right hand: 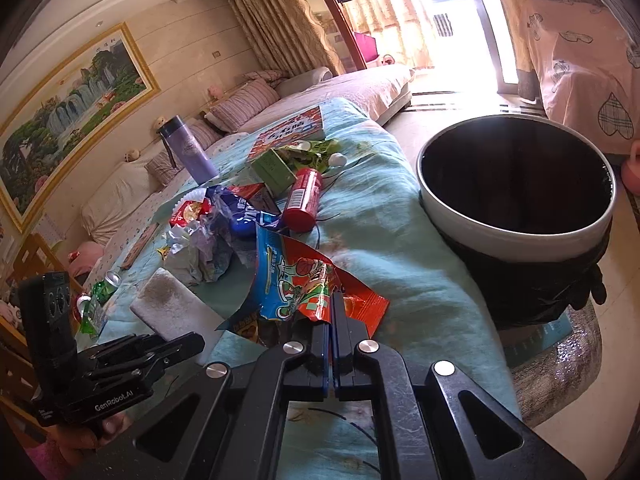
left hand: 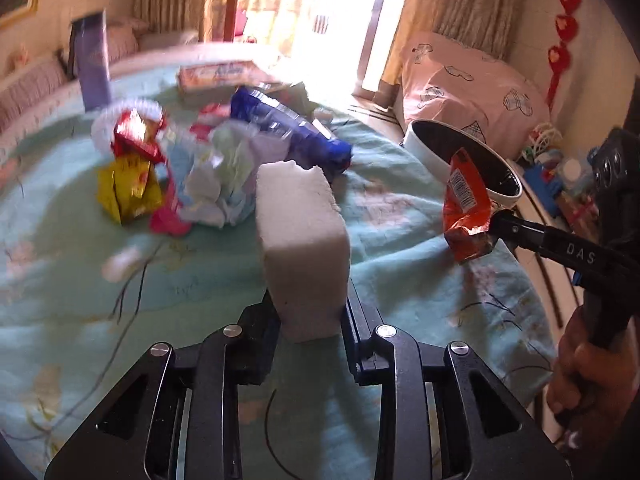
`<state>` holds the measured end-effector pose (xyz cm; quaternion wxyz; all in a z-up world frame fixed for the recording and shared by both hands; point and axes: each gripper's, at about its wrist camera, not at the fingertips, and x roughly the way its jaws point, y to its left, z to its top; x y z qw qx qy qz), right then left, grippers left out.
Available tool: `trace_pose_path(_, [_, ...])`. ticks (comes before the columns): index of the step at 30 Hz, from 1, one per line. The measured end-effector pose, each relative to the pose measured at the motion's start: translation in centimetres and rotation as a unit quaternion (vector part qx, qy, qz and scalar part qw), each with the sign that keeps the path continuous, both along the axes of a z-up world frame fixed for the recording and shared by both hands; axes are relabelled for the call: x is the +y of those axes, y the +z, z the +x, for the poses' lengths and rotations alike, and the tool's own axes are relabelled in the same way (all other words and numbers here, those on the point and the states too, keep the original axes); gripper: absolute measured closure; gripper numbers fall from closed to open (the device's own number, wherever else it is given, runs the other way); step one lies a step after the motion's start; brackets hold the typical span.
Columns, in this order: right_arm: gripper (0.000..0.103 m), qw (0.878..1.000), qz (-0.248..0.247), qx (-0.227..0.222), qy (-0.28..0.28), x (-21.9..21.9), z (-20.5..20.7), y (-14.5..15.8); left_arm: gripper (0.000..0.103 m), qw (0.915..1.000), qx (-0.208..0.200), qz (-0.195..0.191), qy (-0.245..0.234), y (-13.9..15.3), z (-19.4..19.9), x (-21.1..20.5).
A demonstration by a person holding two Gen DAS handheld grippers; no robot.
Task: Collect trash
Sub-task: 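Carry the sponge block with the left tool while the right tool carries the wrapper over the black bin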
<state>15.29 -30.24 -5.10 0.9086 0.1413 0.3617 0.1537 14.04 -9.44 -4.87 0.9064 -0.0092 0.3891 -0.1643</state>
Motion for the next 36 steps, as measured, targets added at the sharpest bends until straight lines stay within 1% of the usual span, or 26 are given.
trace_pose_path(3, [0.103,1.000,0.001,-0.005,-0.006,-0.6,0.0,0.5,0.077,0.9998,-0.005,-0.010,-0.017,1.0,0.3,-0.9])
trace_pose_path(7, [0.103,1.000,0.001,-0.011,-0.019,-2.1,0.2,1.1,0.077,0.9991,-0.013,-0.011,-0.039,2.4,1.1,-2.7])
trace_pose_path(15, [0.103,0.998,0.001,-0.022,-0.057,-6.5,1.2,2.5,0.077,0.9960,-0.021,-0.017,-0.085,4.4,4.6,-7.6])
trace_pose_path(20, [0.102,0.996,-0.002,-0.020,-0.082,-9.4,2.7,3.0,0.077,0.9940,-0.009,-0.013,-0.108,4.9,7.1,-11.5])
trace_pose_path(27, [0.102,0.995,-0.003,-0.001,-0.103,-12.3,5.4,2.6,0.077,0.9903,0.009,-0.015,-0.138,5.0,10.4,-16.6])
trace_pose_path(31, [0.100,0.994,-0.009,0.007,-0.108,-13.5,6.9,2.4,0.076,0.9882,0.017,-0.015,-0.152,4.9,11.9,-18.6])
trace_pose_path(34, [0.097,0.994,-0.008,0.014,-0.112,-14.4,7.7,2.1,0.075,0.9868,0.031,-0.016,-0.158,4.3,13.3,-20.0])
trace_pose_path(36, [0.097,0.993,-0.007,0.022,-0.117,-15.1,8.4,1.9,0.073,0.9864,0.039,-0.014,-0.159,4.0,13.9,-20.6])
